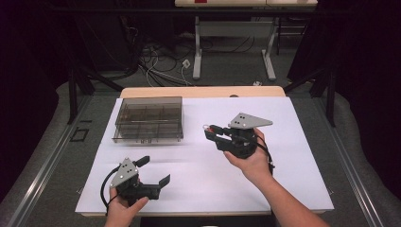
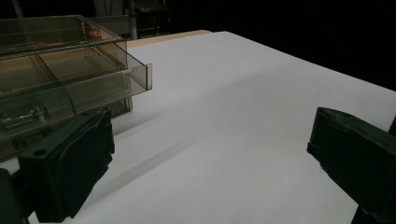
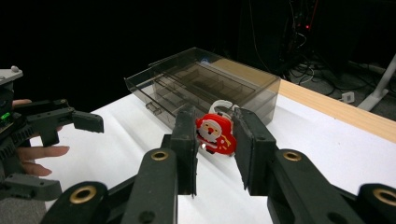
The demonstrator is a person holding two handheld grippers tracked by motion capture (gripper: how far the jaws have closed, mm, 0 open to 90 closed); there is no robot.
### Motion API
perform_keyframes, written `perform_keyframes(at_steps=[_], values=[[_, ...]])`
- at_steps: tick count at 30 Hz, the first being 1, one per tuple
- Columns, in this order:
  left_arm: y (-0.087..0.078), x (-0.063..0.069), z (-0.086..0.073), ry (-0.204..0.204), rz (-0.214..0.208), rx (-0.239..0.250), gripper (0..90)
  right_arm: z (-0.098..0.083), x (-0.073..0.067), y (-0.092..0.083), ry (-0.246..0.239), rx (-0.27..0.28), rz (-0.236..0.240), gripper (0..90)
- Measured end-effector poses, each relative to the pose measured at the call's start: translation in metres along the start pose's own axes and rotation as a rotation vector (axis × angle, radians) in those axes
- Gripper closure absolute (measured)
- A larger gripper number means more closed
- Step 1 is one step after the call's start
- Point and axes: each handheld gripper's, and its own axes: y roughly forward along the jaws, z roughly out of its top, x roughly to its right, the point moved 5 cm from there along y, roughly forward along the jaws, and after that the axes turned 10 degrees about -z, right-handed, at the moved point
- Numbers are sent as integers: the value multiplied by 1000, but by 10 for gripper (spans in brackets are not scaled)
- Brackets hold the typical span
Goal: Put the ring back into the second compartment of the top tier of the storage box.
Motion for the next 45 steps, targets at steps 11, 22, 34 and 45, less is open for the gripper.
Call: perform_keyframes(at_steps=[11, 22, 34, 45], values=[[-3, -1, 0, 1, 2, 1, 4, 17, -15, 18, -28, -3, 25, 707], [-4, -3, 0, -6, 5, 6, 4, 22, -17, 36, -20, -19, 34, 707], [-5, -3, 0, -12, 6, 10, 4, 32, -23, 64, -35, -32, 42, 707], [-6, -4, 0, -8, 4, 12, 4, 39, -33, 91, -48, -71, 40, 707]])
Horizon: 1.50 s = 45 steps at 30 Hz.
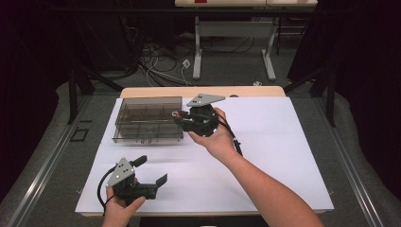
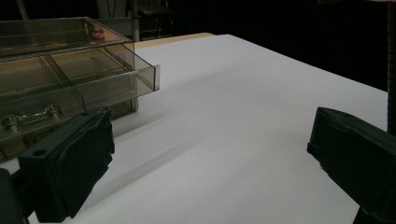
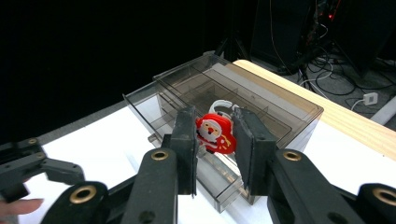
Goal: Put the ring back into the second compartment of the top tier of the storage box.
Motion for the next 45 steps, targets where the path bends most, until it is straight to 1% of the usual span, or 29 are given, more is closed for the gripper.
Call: perform_keyframes(at_steps=[1, 2, 6, 9, 11, 16, 20, 25, 27, 29, 35, 43, 45], values=[[0, 0, 0, 2, 0, -1, 4, 0, -1, 5, -6, -9, -6, 707], [0, 0, 0, 3, 1, -2, 4, 0, -1, 5, -6, -9, -6, 707], [0, 1, 0, 6, 1, -2, 4, 1, -3, 14, -9, -25, -8, 707], [0, 0, 0, -1, -1, -1, 4, 3, -5, 20, -15, -34, -5, 707], [0, 0, 0, 3, 0, -1, 4, 6, -6, 26, 7, -32, -4, 707], [0, 0, 0, 4, -2, 0, 4, 8, -7, 34, 18, -39, -11, 707], [-1, 0, 0, 6, -2, 1, 4, 9, -8, 40, 6, -61, -21, 707], [-1, 0, 0, 6, -1, 0, 4, 12, -12, 48, -7, -70, -30, 707], [-1, 0, 0, 2, -3, 3, 4, 12, -14, 54, -15, -84, -33, 707], [-1, 0, 0, 3, -2, 3, 4, 12, -14, 55, -19, -89, -36, 707], [-2, -1, 1, 12, 2, 1, 4, 17, -18, 62, -1, -101, -26, 707], [-3, 0, 1, 6, 0, 4, 4, 18, -25, 75, -5, -119, -24, 707], [-3, 0, 1, 4, 1, 9, 4, 17, -27, 79, -12, -133, -22, 707]])
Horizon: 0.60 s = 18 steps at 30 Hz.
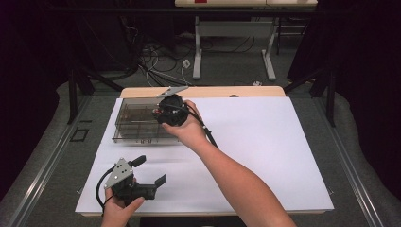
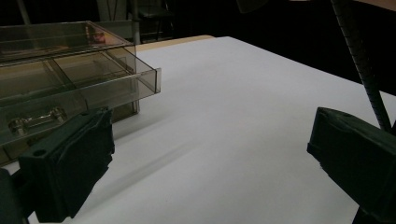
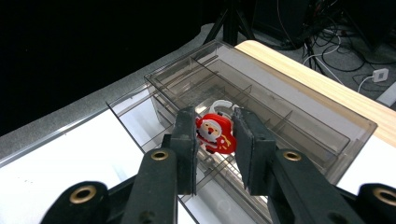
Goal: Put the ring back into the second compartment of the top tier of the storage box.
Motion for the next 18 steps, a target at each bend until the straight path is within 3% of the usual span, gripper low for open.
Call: perform_keyframes(at_steps=[18], values=[[-1, -4, 0, -12, 6, 9, 4, -6, -12, 32, 7, -65, 13, 707]])
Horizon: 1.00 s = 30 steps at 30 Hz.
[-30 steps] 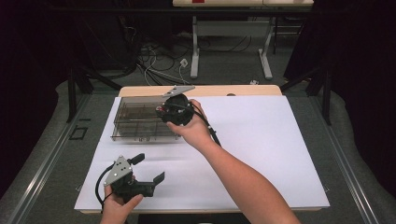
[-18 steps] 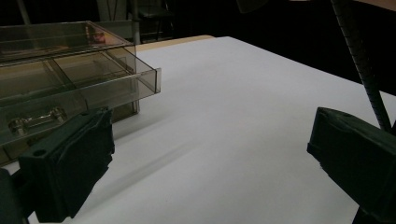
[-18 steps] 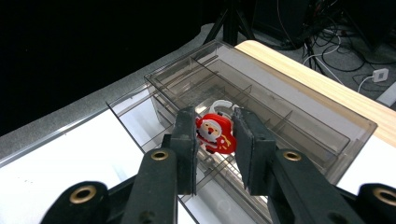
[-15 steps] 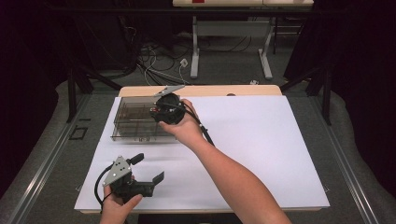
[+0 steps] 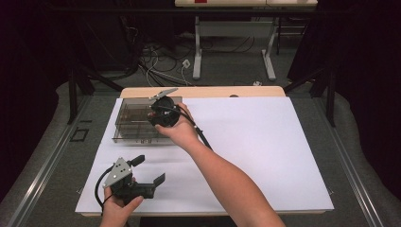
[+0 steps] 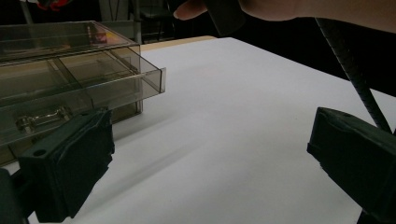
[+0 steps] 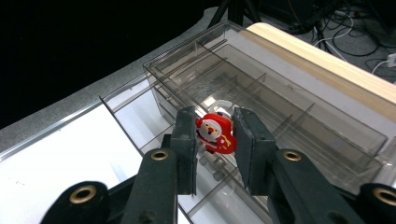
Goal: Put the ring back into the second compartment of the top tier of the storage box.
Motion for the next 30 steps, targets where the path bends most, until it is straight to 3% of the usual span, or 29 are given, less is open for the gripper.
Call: perform_keyframes(at_steps=[14, 18, 27, 30], values=[[1, 1, 0, 2, -6, 1, 4, -10, -5, 20, -8, -54, 26, 706], [1, 1, 1, 1, -6, 3, 4, -14, -4, 25, -14, -93, 32, 706], [1, 1, 0, -1, -9, 3, 4, -21, -7, 35, -12, -123, 41, 704], [0, 0, 0, -3, -8, 4, 4, -21, -7, 38, -7, -110, 45, 703]])
